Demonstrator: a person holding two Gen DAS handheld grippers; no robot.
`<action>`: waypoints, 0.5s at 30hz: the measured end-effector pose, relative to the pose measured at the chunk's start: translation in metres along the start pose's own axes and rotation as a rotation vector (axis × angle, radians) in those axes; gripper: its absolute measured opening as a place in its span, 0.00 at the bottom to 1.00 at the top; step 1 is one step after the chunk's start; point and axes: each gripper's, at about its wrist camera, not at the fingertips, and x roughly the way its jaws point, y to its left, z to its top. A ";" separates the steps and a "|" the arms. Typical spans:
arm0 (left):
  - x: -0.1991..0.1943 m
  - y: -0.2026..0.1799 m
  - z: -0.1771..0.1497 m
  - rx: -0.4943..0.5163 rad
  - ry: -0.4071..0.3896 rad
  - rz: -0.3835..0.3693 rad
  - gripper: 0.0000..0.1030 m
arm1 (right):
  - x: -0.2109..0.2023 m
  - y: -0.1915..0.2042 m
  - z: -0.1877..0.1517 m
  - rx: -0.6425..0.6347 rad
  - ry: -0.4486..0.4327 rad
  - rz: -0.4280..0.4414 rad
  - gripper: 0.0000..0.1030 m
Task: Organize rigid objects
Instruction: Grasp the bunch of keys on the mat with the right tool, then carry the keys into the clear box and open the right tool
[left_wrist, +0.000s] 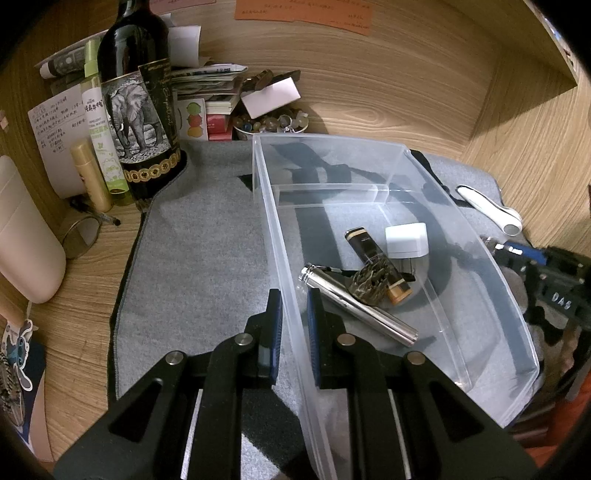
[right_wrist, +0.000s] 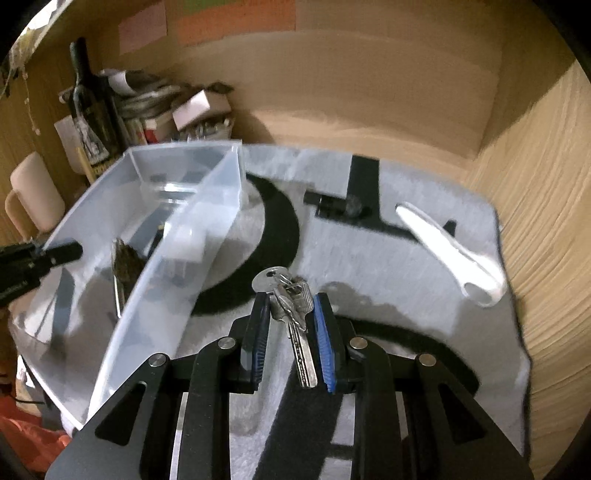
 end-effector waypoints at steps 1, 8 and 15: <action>0.000 0.000 0.000 0.000 0.000 0.000 0.12 | -0.004 0.000 0.003 0.001 -0.012 0.000 0.22; 0.000 0.000 0.000 -0.001 -0.001 0.001 0.12 | -0.024 0.007 0.020 -0.021 -0.102 0.005 0.22; 0.000 0.000 0.000 -0.002 -0.002 0.001 0.13 | -0.037 0.032 0.037 -0.082 -0.173 0.052 0.22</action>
